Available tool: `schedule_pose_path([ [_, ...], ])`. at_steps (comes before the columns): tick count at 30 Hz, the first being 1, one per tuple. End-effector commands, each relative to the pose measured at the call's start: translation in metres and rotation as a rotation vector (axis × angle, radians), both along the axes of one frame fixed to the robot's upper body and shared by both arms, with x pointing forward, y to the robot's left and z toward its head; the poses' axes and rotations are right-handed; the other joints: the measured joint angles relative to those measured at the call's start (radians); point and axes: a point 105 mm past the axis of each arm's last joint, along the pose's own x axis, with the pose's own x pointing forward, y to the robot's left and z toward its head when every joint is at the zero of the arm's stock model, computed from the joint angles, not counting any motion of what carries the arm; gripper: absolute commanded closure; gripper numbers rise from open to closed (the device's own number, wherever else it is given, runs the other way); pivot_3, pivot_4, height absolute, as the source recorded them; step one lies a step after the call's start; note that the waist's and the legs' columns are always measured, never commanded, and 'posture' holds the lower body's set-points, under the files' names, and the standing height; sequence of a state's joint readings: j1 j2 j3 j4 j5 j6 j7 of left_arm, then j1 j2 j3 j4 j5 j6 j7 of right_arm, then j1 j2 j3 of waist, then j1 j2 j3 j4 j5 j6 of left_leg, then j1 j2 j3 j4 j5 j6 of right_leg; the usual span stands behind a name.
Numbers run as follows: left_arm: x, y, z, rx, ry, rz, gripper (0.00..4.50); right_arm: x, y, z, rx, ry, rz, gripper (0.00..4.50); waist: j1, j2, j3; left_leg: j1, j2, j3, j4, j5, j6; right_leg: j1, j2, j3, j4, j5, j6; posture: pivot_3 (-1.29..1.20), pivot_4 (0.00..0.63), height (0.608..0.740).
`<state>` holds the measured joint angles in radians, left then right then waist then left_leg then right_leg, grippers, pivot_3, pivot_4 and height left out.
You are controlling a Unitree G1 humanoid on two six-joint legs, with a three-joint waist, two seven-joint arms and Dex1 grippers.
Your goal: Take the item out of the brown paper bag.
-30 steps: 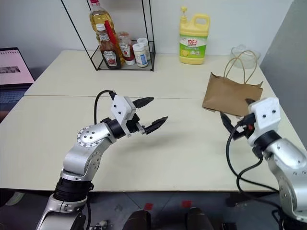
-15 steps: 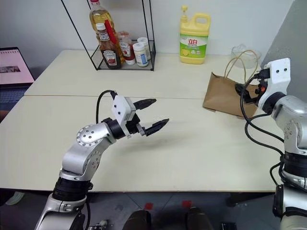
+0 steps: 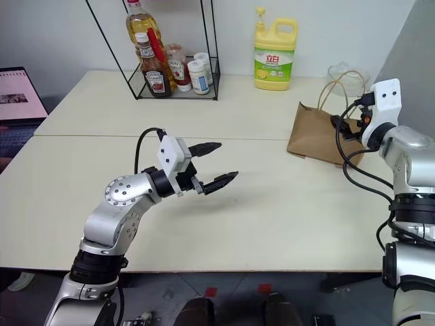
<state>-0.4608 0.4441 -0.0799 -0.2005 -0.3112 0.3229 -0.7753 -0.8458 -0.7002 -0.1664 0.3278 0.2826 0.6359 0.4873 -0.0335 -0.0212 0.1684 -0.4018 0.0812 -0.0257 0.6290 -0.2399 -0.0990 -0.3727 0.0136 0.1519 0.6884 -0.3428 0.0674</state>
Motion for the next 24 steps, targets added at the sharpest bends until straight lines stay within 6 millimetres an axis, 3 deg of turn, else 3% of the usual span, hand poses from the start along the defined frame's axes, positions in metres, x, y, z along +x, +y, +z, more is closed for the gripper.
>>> schedule_pose_path([
  [1,-0.005,-0.005,0.014,-0.002,-0.065,-0.027,0.02,0.004,0.003,0.019,-0.007,-0.061,0.015,0.0,0.0,0.0,0.0,0.0,0.0,0.0,0.0,0.0,0.0,0.0,0.0,0.0,0.0,0.0,0.0,0.0,0.15,0.74],
  [15,-0.008,-0.007,0.014,0.012,-0.055,-0.057,0.02,0.024,-0.004,0.033,0.071,-0.101,0.003,0.0,-0.002,0.001,0.001,0.0,0.0,0.0,0.0,0.0,0.0,0.0,0.0,0.0,0.0,0.0,0.0,0.0,0.15,0.74],
  [18,-0.011,-0.007,0.013,0.01,-0.037,-0.075,0.0,0.025,-0.003,0.038,0.079,-0.108,0.019,0.61,-0.002,0.002,0.001,0.0,0.0,0.0,0.0,0.0,0.0,0.0,0.0,0.0,0.0,0.0,0.0,0.0,0.15,0.74],
  [24,-0.014,-0.003,0.015,-0.01,0.008,-0.099,0.0,0.026,0.003,0.051,0.087,-0.125,0.065,2.75,-0.003,0.002,0.001,0.0,0.0,0.0,0.0,0.0,0.0,0.0,0.0,0.0,0.0,0.0,0.0,0.0,0.15,0.74],
])
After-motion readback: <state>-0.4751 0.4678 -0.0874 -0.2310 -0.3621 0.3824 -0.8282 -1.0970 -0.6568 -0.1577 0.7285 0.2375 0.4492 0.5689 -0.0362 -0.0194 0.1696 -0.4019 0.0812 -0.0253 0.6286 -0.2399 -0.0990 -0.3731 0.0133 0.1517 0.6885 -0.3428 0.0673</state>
